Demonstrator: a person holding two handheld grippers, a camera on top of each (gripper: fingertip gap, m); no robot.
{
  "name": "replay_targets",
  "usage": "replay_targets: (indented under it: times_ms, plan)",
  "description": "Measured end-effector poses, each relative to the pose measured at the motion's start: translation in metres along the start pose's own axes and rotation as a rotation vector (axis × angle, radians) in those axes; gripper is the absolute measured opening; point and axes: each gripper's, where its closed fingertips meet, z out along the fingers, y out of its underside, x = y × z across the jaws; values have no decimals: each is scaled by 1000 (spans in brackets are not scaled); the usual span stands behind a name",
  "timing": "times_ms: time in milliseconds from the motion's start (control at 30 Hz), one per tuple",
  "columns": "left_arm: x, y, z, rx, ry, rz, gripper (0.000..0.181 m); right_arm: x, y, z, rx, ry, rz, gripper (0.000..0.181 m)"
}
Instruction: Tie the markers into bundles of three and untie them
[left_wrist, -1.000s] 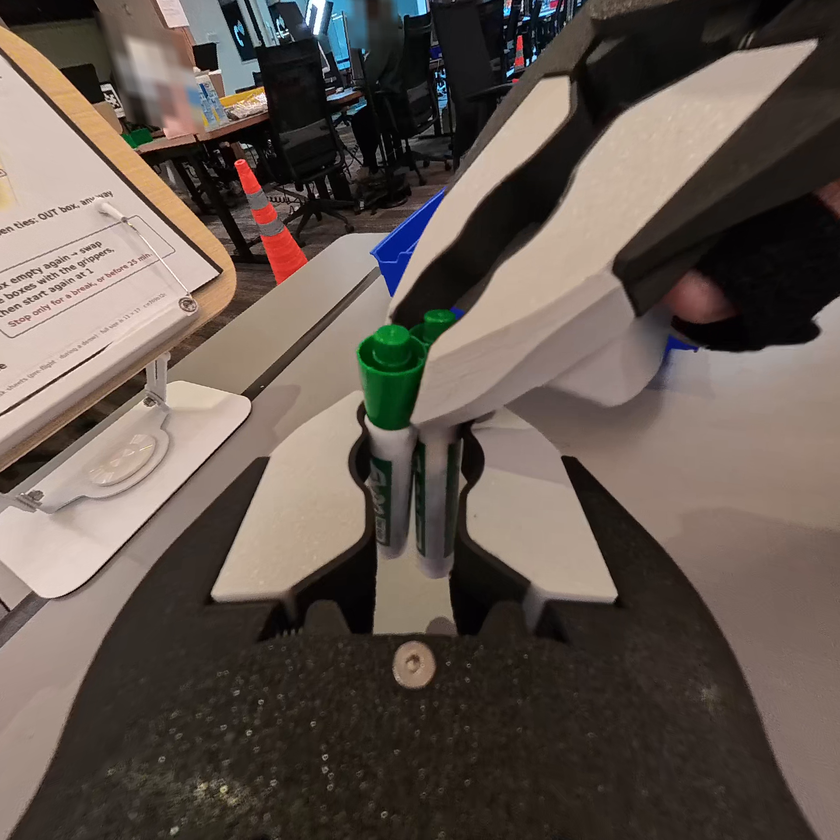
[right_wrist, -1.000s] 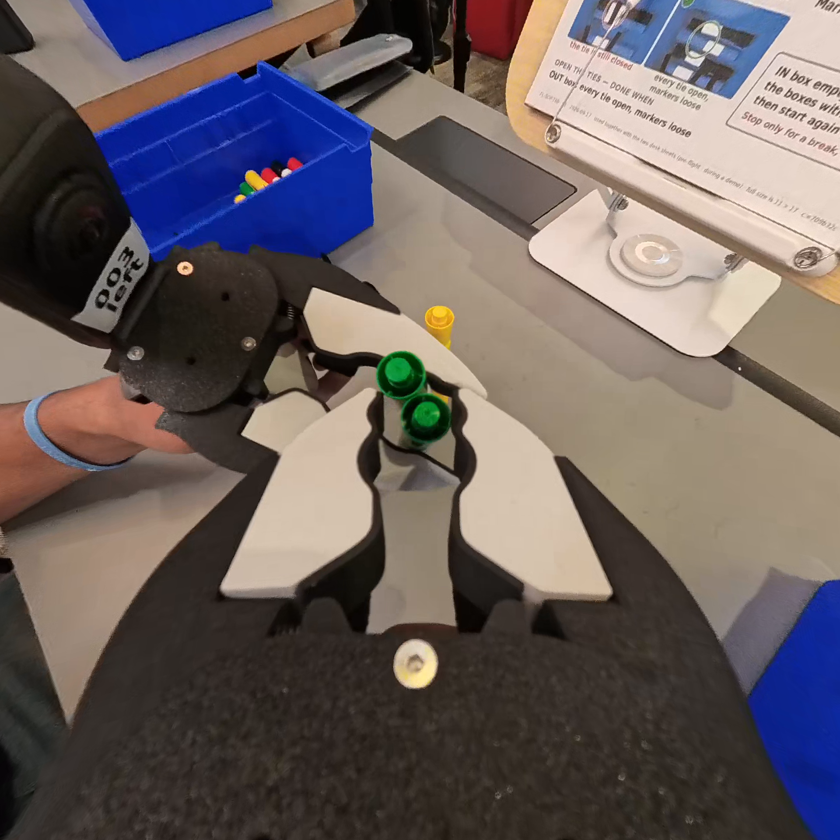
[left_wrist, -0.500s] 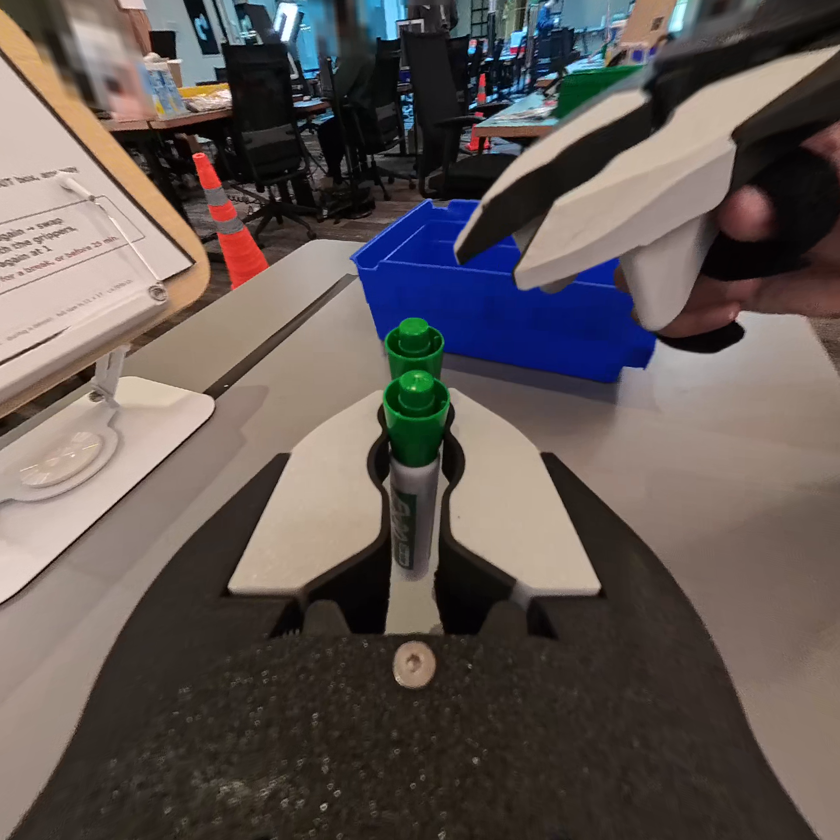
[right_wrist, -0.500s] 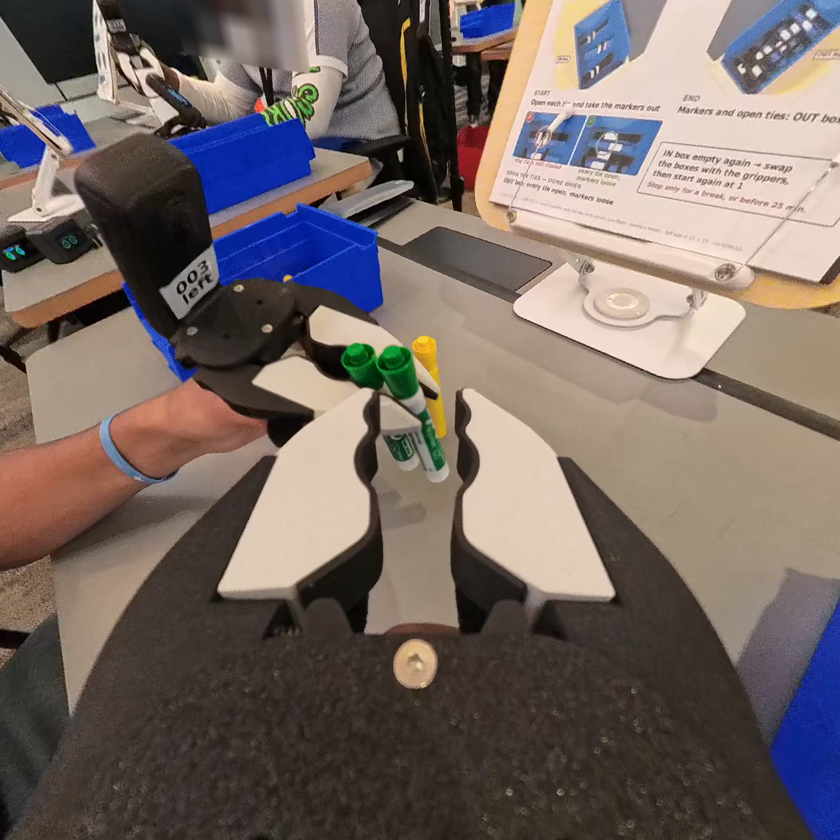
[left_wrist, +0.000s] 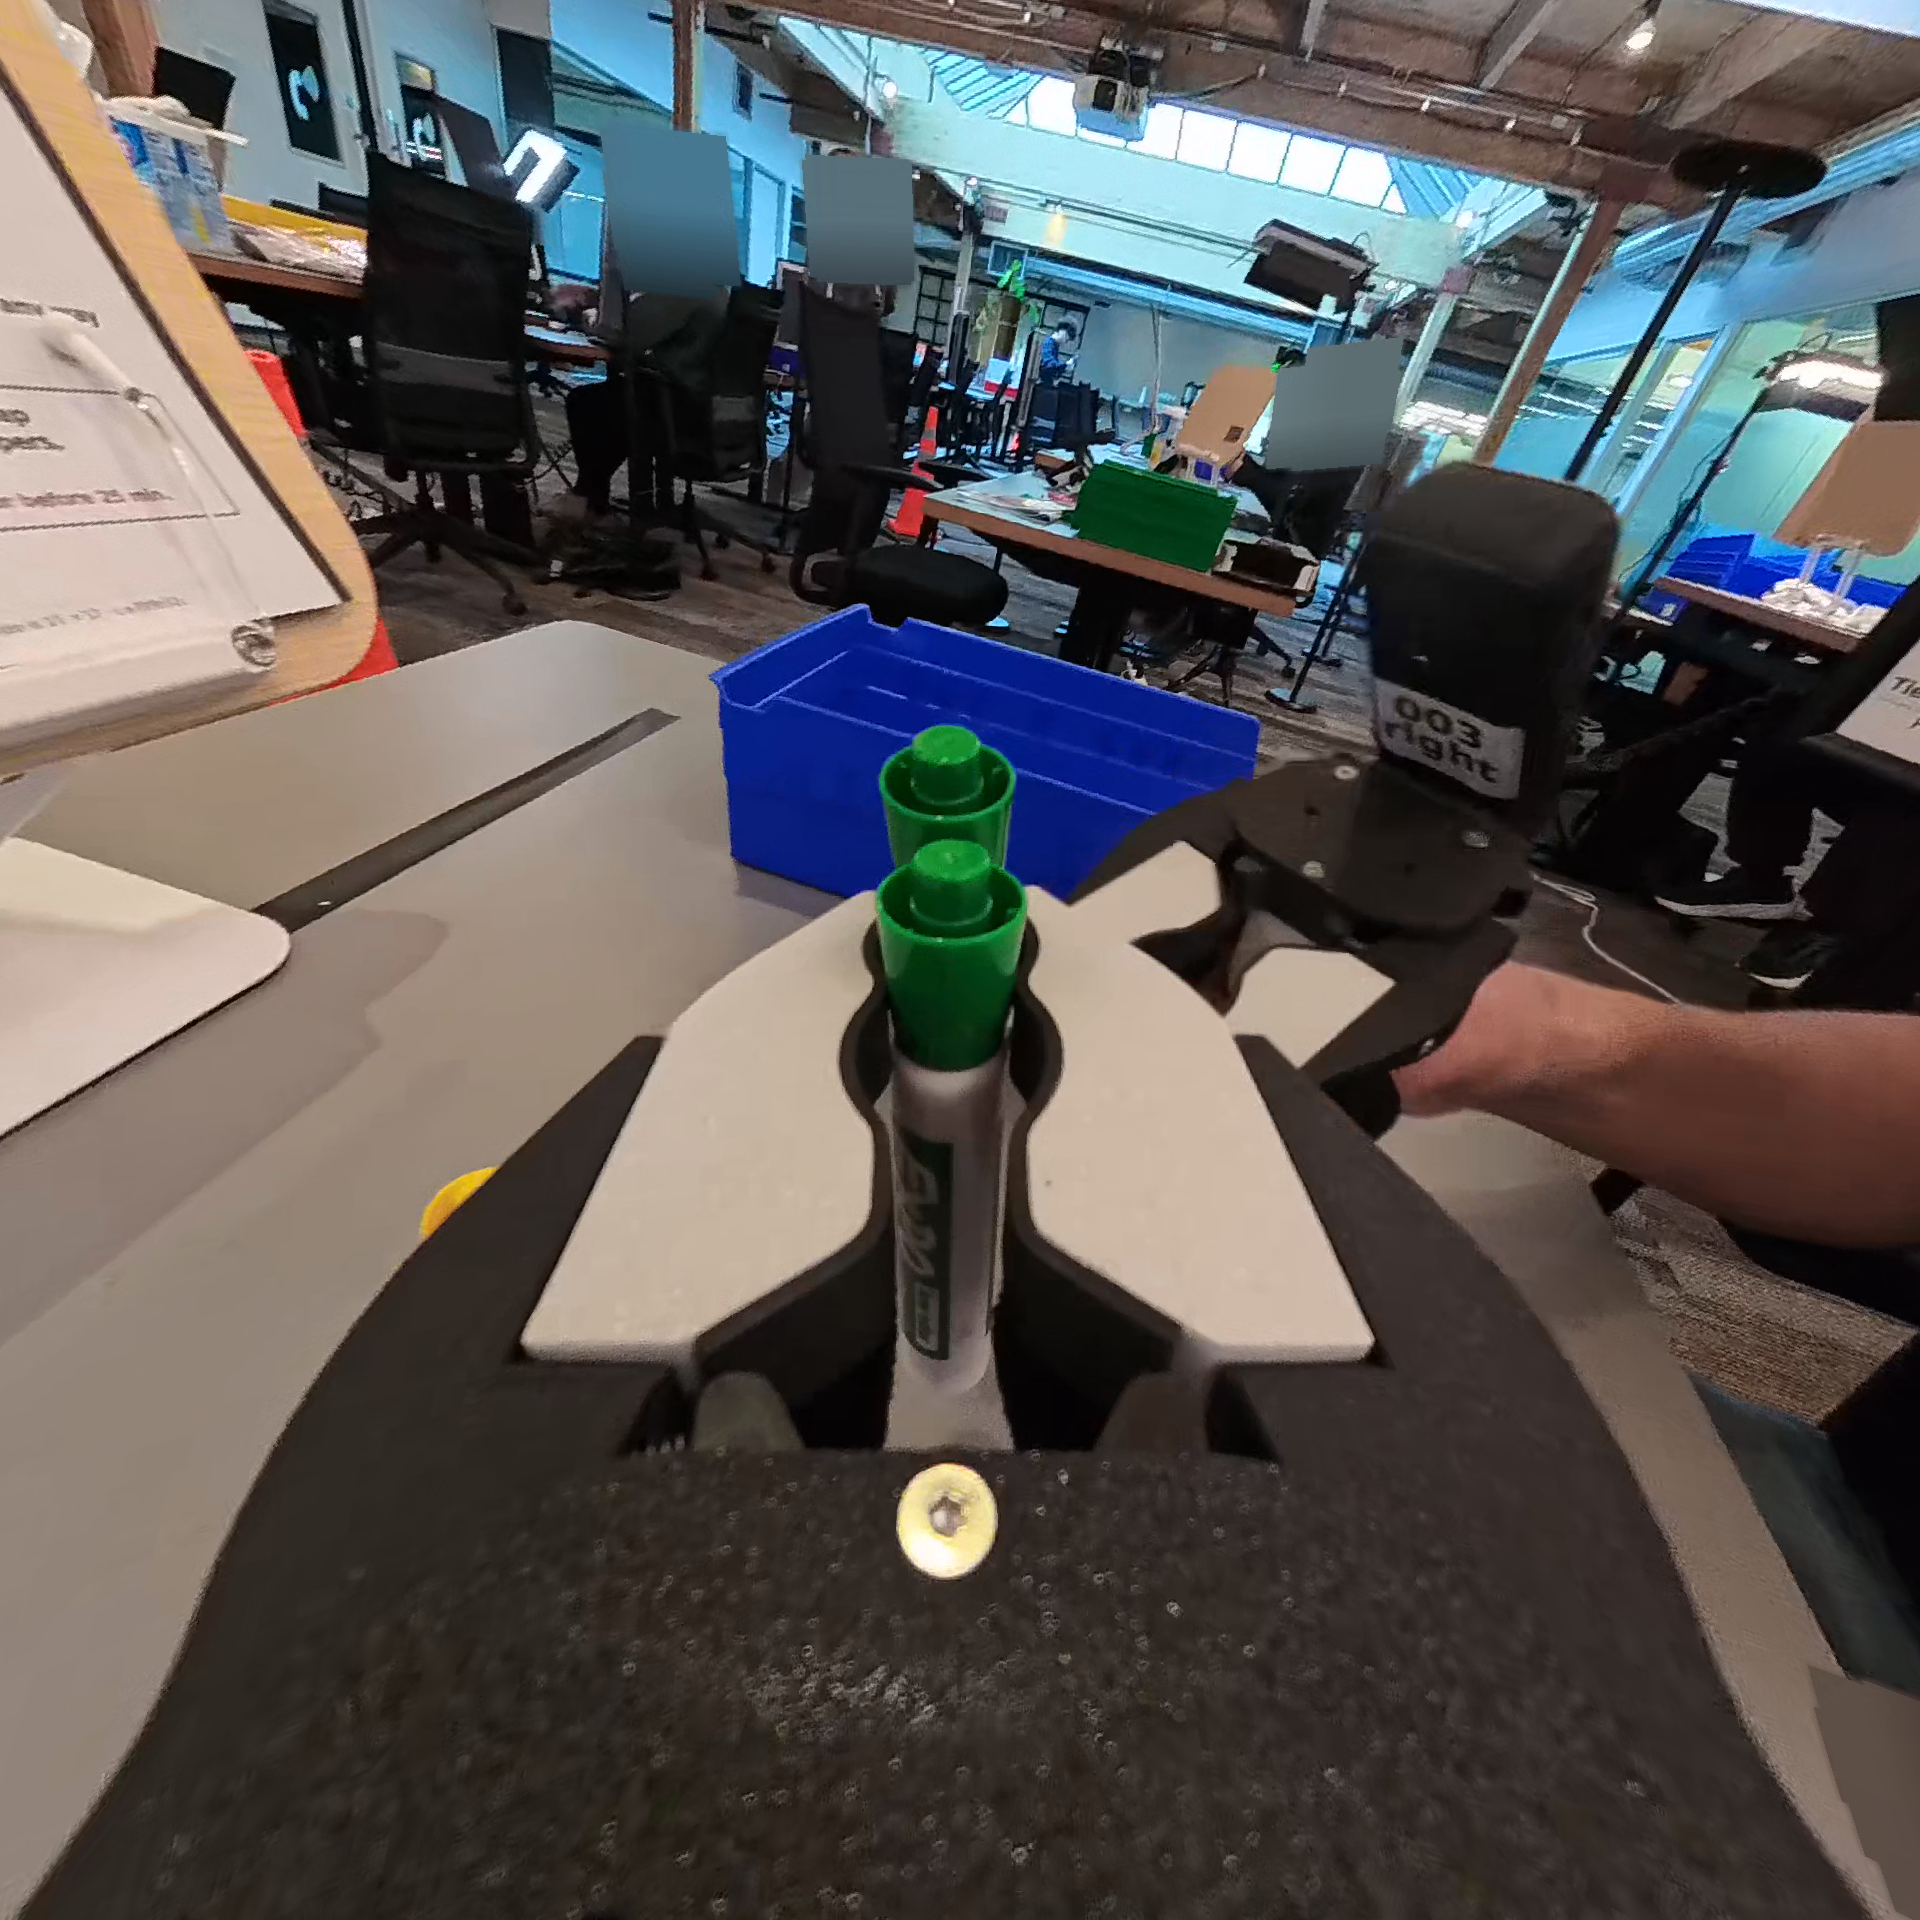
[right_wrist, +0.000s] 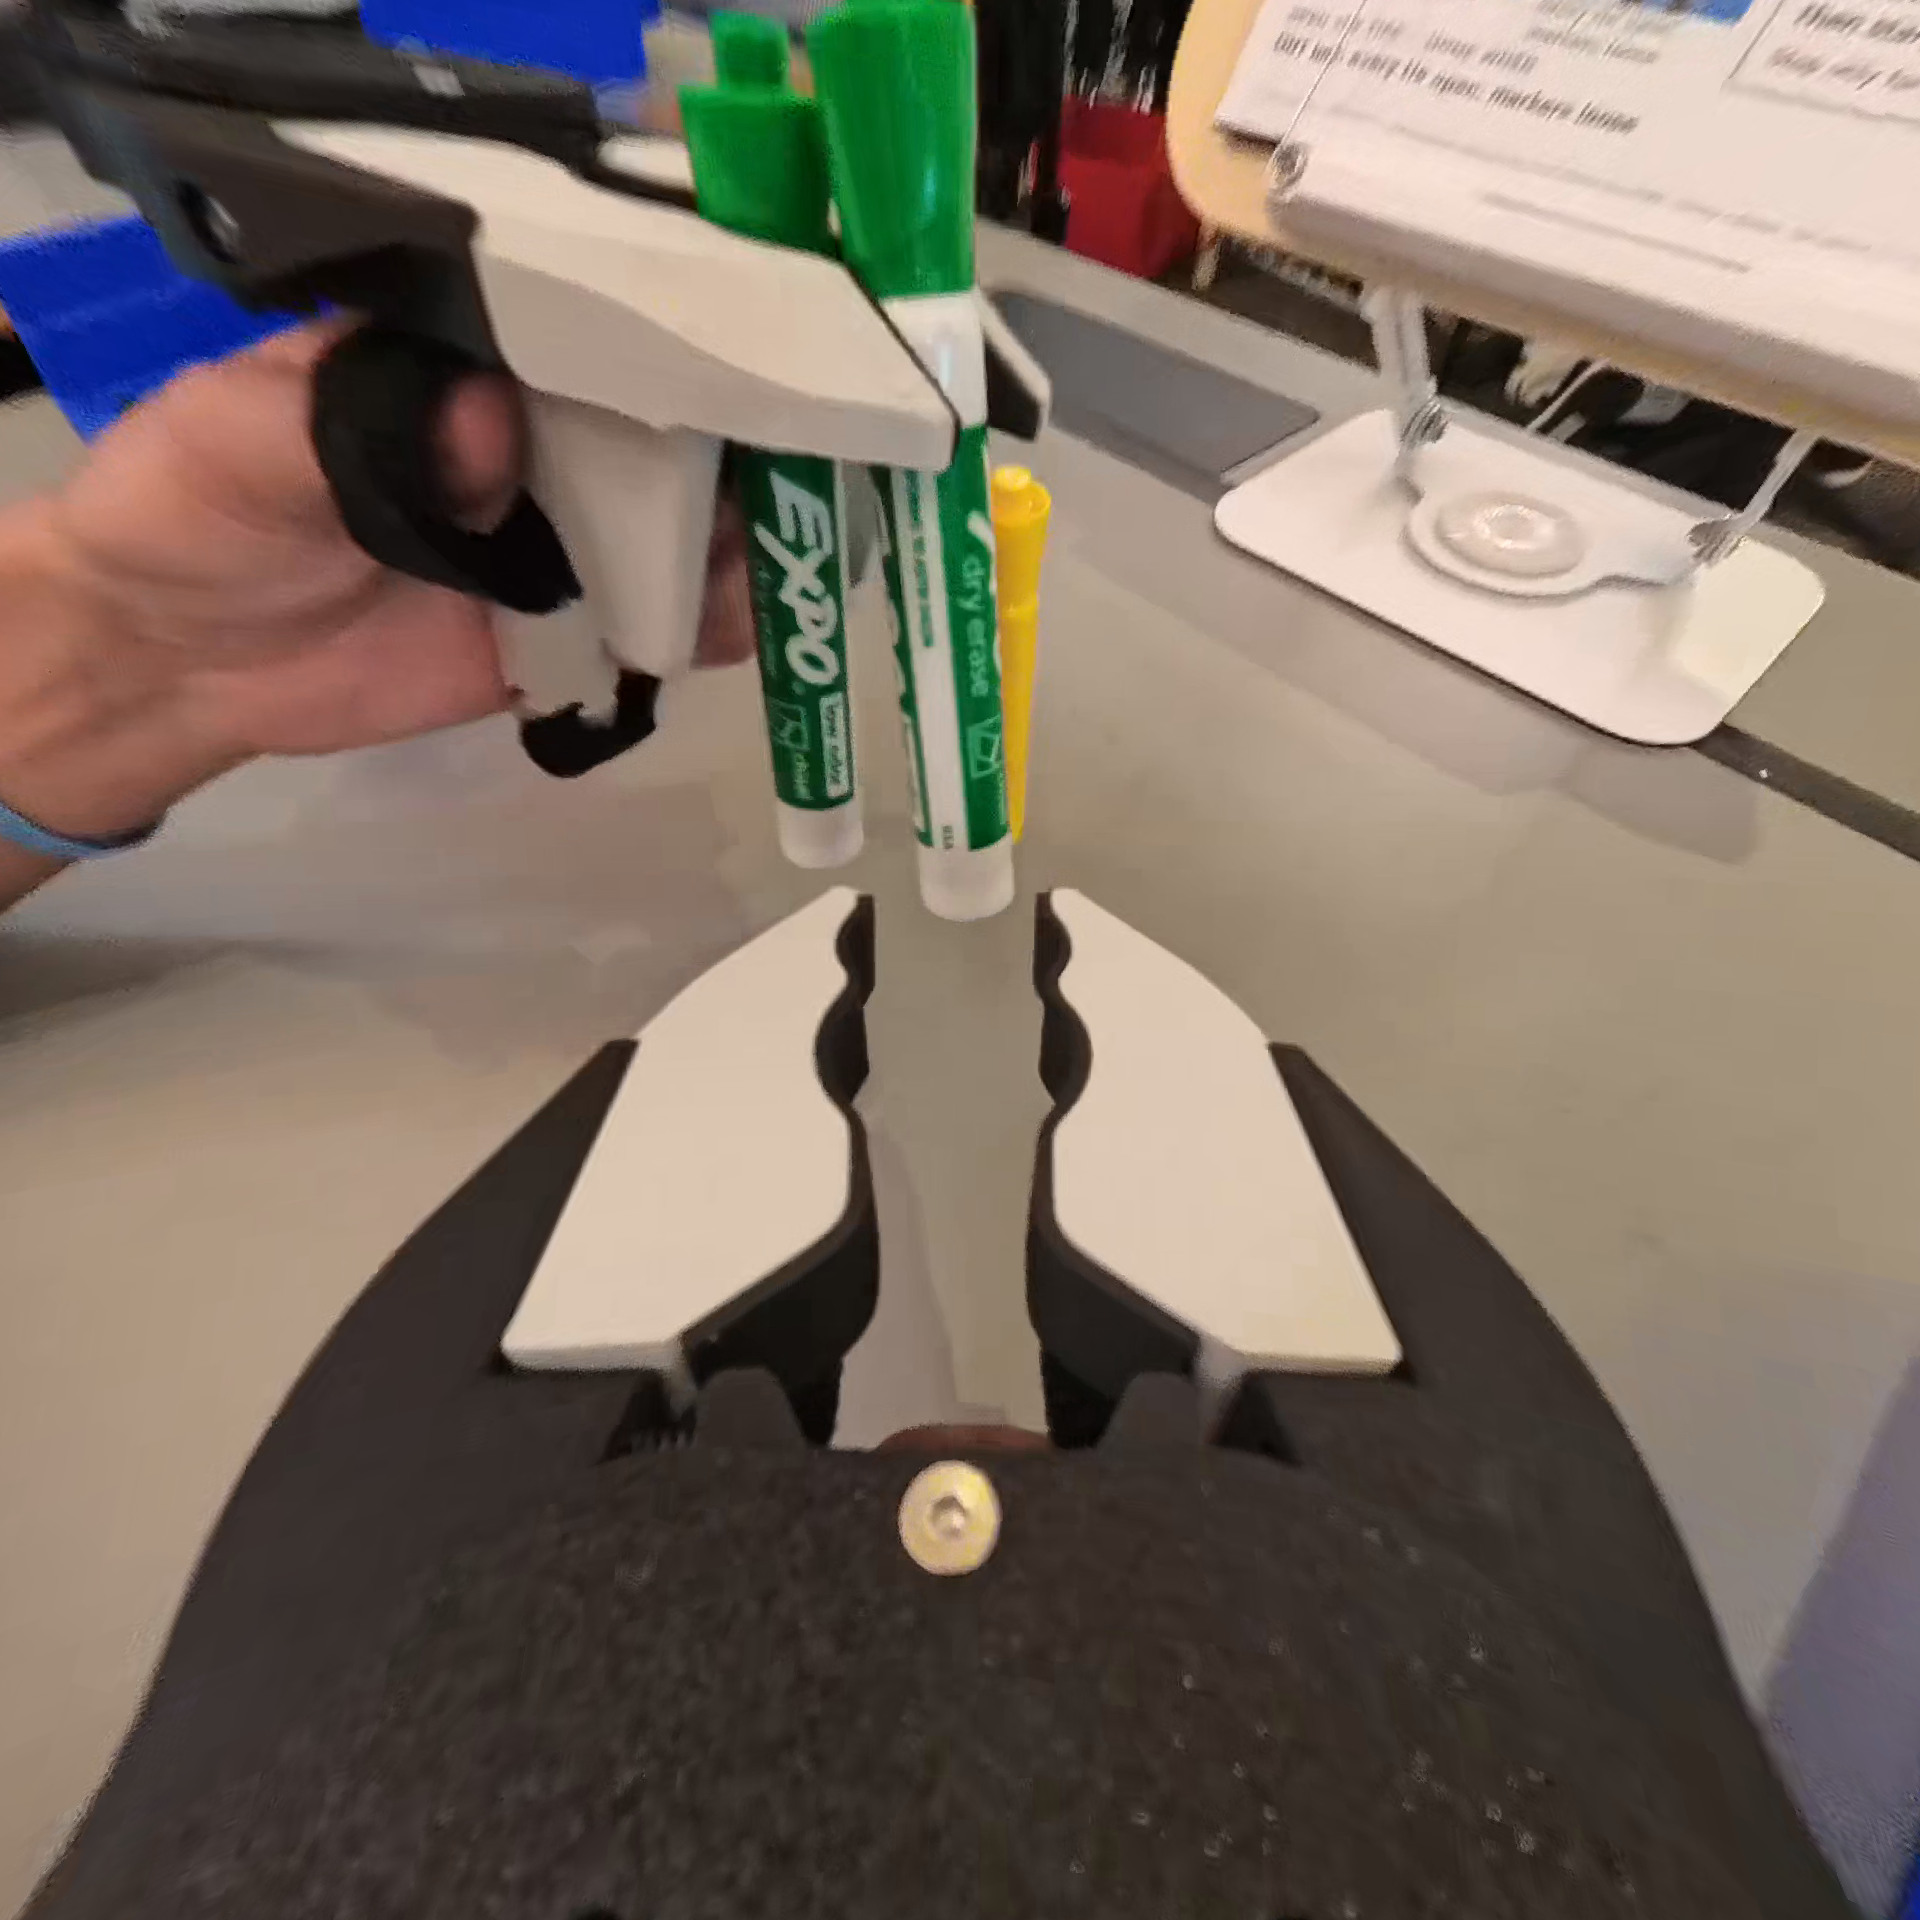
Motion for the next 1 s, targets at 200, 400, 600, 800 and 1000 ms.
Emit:
replay_targets:
  times_ms: [200, 400, 600, 800, 1000]
  plan:
    - [-5, 0, -2, -8, -31, 8, 18, -57, -1, 14, 57, -229, 145, 39]
    - [6, -11, -6, 42, 32, -28, 17, -49, 21, 34, 22, -184, 295, 66]
    - [33, -24, -7, 135, 242, -159, 17, -46, -5, 24, 208, -303, 419, 53]
    - [30, -27, -12, 151, 255, -177, 17, -57, -14, 12, 255, -384, 353, 22]
    - [26, -23, -11, 144, 252, -202, 17, -55, -10, 13, 248, -386, 337, 21]
